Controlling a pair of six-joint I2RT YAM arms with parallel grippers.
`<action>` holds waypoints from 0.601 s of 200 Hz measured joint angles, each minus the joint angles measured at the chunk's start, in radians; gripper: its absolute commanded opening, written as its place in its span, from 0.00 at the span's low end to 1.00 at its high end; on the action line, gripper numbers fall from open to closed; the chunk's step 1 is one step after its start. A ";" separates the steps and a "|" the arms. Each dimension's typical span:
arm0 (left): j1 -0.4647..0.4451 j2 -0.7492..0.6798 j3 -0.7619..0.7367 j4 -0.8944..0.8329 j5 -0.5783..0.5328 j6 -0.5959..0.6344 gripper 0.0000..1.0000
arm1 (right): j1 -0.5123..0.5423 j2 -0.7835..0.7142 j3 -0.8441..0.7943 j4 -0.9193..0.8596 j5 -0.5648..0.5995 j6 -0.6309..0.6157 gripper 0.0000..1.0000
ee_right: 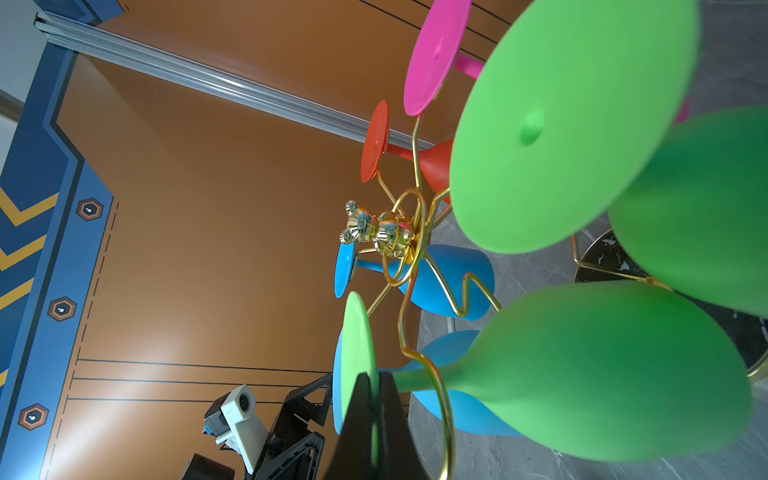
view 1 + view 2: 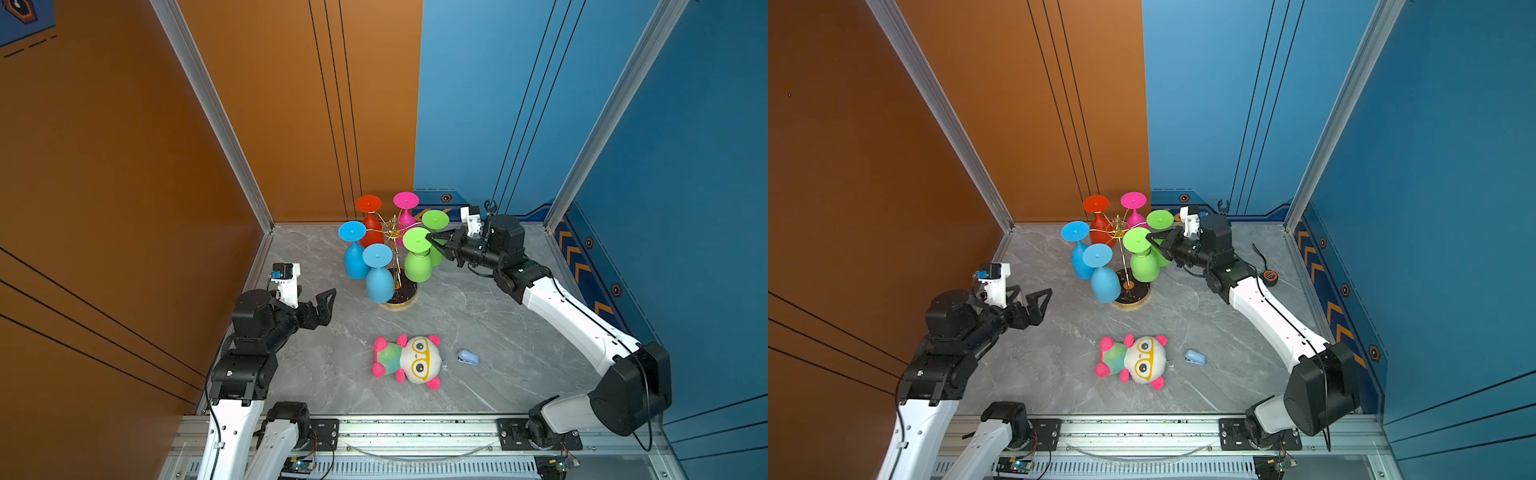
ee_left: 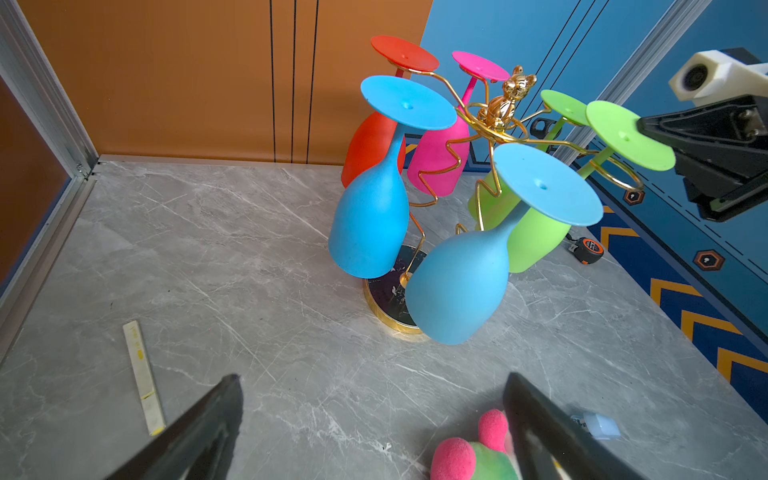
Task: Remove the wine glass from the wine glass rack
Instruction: 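Close the right gripper on the green glass's foot on the rack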
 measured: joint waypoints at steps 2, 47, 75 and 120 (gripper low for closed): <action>0.000 0.000 0.000 0.000 0.000 0.000 0.98 | 0.001 0.001 0.001 0.000 0.000 0.000 0.00; 0.002 0.000 0.000 0.000 0.000 0.000 0.98 | 0.012 0.028 0.019 -0.003 0.002 -0.003 0.00; 0.008 -0.003 0.000 0.000 0.000 0.001 0.98 | 0.018 0.045 0.028 -0.014 0.003 -0.008 0.00; 0.008 -0.010 -0.005 -0.001 0.001 0.001 0.98 | 0.034 0.056 0.070 -0.070 0.018 -0.054 0.00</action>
